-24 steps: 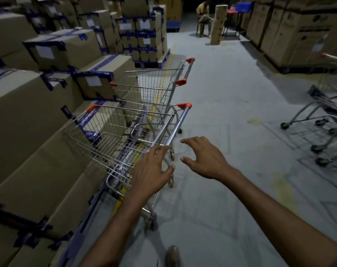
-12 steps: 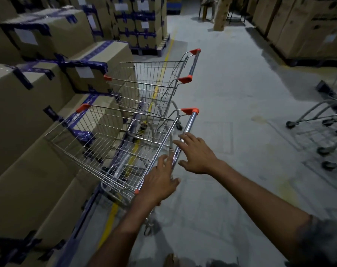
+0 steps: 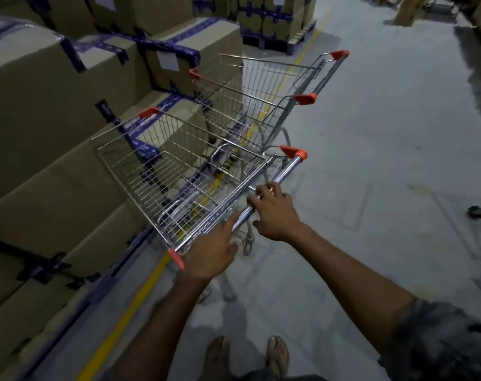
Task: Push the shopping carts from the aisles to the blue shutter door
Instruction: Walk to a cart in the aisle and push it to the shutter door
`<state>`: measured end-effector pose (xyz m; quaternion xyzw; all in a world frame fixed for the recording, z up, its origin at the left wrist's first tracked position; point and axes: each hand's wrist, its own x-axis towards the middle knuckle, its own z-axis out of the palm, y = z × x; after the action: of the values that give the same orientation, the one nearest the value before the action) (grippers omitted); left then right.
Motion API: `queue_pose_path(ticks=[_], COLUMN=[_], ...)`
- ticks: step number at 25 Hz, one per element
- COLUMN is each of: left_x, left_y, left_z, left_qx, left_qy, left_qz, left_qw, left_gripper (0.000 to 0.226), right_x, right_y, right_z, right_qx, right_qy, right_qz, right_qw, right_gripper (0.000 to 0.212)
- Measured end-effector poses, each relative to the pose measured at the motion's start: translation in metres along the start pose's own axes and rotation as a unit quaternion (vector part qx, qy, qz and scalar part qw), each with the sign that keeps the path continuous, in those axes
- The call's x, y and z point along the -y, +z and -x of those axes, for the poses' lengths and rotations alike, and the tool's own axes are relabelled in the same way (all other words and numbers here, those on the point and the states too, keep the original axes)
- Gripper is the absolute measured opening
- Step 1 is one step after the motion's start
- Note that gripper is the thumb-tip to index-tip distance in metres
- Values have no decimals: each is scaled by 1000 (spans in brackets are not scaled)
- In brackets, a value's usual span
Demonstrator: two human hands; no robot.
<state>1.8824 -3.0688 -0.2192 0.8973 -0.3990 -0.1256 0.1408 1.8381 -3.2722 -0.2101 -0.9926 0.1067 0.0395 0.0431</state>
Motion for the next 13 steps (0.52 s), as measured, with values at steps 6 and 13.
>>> queue_pose_path(ticks=[6,13], left_x=[13,37], left_y=[3,1], left_z=[31,92], left_qx=[-4,-102], left_qy=[-9,-29], left_qz=[-20,-106], left_qw=[1000,989], left_gripper=[69,55], right_x=[5,55], right_y=[1,0], right_z=[15,56], right_qx=[-13,-30], right_qy=[-59,-75], right_qz=[25,-5], right_qw=[998,997], right_gripper=[54,47])
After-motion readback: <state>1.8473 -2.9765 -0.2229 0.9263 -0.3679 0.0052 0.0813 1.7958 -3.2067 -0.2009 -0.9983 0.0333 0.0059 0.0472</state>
